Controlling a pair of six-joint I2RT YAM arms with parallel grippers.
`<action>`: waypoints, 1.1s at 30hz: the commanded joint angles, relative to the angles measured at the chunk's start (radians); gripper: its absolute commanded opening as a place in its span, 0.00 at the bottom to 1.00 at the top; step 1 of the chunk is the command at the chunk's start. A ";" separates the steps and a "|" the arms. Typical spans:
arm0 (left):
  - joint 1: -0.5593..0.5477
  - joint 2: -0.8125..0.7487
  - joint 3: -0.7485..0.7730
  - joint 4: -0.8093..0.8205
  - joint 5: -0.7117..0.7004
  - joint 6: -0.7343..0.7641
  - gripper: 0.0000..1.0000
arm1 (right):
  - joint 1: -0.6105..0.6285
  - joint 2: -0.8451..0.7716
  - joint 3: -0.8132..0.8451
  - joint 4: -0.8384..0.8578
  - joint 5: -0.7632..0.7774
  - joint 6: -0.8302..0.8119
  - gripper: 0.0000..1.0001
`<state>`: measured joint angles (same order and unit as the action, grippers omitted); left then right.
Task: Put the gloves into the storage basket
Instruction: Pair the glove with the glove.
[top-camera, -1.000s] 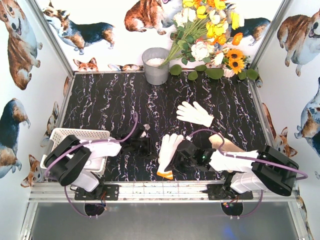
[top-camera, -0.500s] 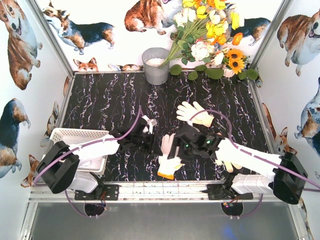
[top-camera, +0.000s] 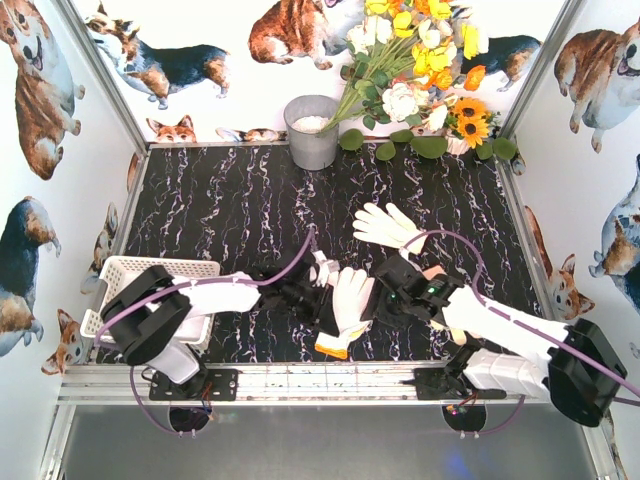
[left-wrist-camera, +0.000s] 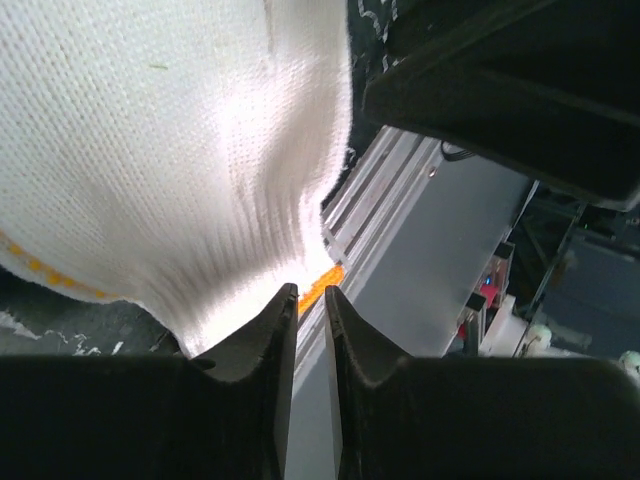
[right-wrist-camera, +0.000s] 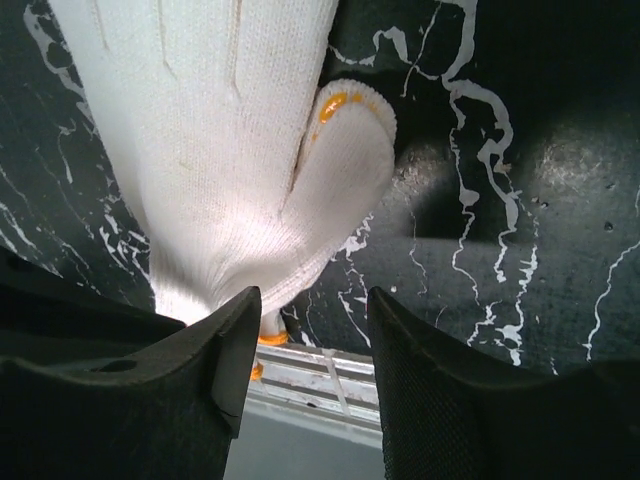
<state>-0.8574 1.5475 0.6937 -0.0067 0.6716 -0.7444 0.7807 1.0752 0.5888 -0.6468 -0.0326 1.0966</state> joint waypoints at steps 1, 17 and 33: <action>-0.014 0.073 0.028 0.033 0.058 0.068 0.11 | -0.004 0.036 0.055 0.062 0.040 -0.054 0.47; -0.014 0.169 0.030 -0.038 0.028 0.158 0.09 | -0.009 0.226 0.117 0.125 0.077 -0.129 0.19; -0.015 0.200 -0.002 -0.045 0.005 0.176 0.08 | -0.023 0.158 0.049 0.221 0.201 -0.201 0.05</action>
<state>-0.8665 1.7172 0.7235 -0.0162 0.7265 -0.6075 0.7757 1.2480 0.6598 -0.5320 0.0784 0.9352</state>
